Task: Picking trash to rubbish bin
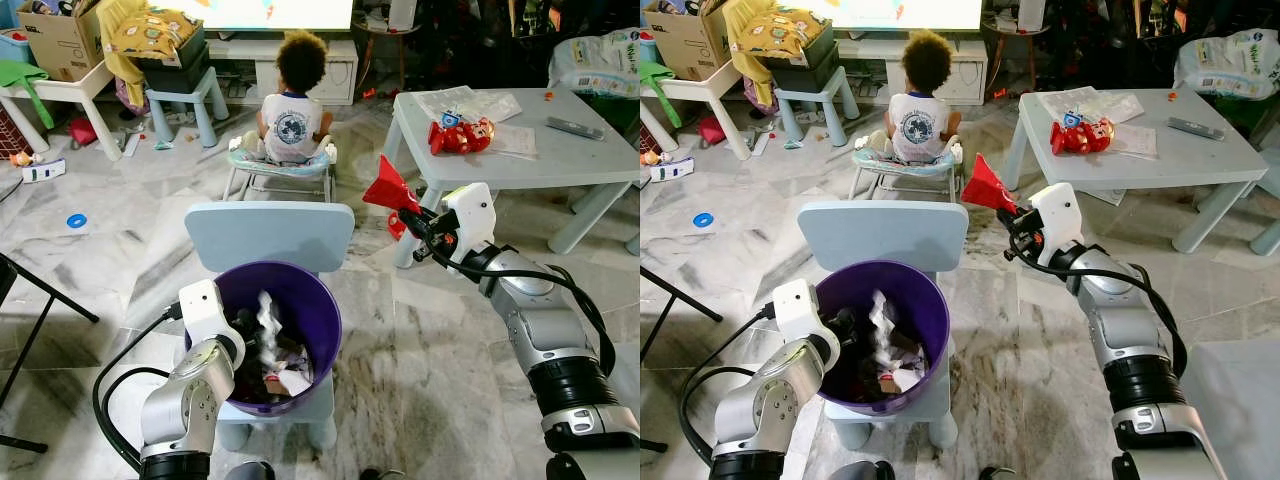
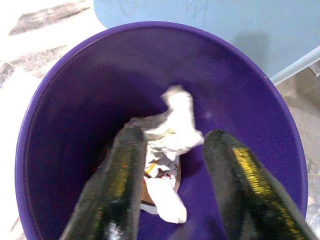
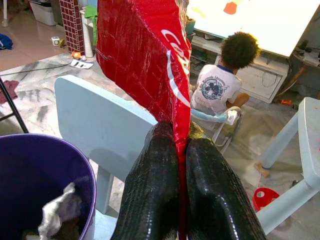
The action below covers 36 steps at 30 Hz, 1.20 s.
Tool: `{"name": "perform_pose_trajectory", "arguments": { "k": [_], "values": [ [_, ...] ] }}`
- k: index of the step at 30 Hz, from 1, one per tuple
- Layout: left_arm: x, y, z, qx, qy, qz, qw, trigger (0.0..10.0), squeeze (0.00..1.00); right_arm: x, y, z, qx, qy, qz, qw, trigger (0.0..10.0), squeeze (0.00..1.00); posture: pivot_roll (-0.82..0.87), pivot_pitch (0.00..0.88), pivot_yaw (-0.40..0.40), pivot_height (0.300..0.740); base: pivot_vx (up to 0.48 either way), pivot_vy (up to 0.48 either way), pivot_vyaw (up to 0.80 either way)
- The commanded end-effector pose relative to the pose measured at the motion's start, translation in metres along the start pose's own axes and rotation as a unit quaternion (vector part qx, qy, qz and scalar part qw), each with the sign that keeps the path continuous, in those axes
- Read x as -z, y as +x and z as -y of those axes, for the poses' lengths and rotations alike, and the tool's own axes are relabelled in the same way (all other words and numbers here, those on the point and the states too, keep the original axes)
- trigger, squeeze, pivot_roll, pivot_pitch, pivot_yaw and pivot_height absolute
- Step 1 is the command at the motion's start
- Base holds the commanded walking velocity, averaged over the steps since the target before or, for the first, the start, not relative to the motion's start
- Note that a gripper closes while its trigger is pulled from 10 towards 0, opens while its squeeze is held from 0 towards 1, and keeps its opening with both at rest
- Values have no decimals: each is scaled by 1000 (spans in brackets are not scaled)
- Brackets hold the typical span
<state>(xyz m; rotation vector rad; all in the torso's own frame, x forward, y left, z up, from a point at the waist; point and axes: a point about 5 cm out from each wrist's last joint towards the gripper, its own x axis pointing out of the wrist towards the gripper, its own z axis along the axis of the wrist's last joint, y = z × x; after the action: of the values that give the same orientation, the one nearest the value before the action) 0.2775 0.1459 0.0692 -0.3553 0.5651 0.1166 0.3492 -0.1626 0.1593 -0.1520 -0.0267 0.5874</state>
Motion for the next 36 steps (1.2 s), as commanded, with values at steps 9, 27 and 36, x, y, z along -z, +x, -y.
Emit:
{"name": "perform_pose_trajectory", "arguments": {
  "k": [9,27,36],
  "values": [
    [-18,-24,12,50,36,78,995,10000,1000,-1,9,-8,-2,11,12,1000,0,0,85,130,-52,740,0,0,0],
    [-3,-78,-5,51,121,92,987,10000,0,-1,48,-51,-35,50,39,997,0,0,207,142,-35,740,0,0,476],
    [7,-77,-5,82,151,39,984,10000,0,4,48,-52,-34,51,36,998,0,0,206,142,-31,740,0,0,800]
  ]
}}
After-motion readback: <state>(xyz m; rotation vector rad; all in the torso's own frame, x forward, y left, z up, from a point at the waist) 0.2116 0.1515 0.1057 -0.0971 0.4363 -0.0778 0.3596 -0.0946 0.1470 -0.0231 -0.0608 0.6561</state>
